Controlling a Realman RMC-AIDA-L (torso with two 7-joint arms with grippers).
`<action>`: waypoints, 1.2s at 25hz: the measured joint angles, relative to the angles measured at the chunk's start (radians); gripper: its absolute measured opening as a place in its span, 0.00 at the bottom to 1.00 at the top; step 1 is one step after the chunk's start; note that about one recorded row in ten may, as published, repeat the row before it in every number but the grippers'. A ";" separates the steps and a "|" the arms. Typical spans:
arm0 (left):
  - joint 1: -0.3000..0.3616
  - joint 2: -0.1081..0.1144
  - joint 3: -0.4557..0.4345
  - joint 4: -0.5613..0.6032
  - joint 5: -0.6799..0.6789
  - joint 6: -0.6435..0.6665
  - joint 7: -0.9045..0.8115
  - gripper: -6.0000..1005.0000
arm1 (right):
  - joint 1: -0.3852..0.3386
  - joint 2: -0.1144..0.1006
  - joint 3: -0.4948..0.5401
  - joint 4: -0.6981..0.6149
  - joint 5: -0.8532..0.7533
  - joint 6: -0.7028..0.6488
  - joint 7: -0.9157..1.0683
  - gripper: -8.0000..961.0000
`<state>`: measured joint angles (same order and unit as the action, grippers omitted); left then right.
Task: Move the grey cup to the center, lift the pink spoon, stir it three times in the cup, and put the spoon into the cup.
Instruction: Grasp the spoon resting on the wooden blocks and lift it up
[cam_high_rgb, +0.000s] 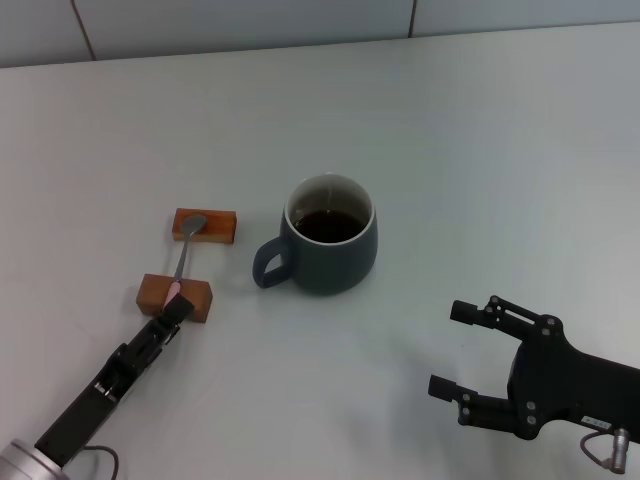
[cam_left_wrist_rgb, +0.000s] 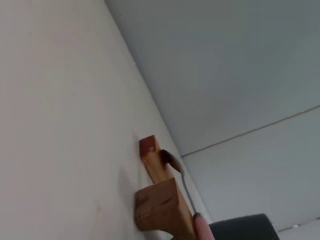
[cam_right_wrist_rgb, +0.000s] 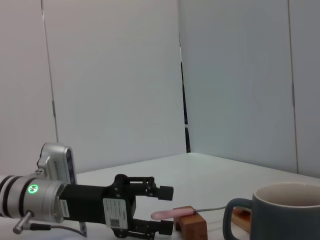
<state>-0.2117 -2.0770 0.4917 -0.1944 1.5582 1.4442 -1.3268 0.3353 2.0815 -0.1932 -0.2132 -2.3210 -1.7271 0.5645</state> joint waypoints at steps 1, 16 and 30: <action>0.000 0.000 0.000 0.000 0.000 -0.006 -0.008 0.75 | 0.001 0.000 0.000 0.000 0.000 0.000 0.000 0.87; -0.002 0.000 0.005 -0.001 0.001 -0.008 -0.025 0.55 | 0.005 0.000 0.000 0.002 -0.001 0.000 0.000 0.87; -0.015 0.000 0.003 0.001 0.001 -0.001 -0.030 0.48 | 0.005 0.000 -0.002 0.002 -0.002 0.000 0.000 0.87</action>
<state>-0.2265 -2.0770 0.4950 -0.1932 1.5588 1.4433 -1.3571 0.3405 2.0815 -0.1948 -0.2116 -2.3225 -1.7272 0.5645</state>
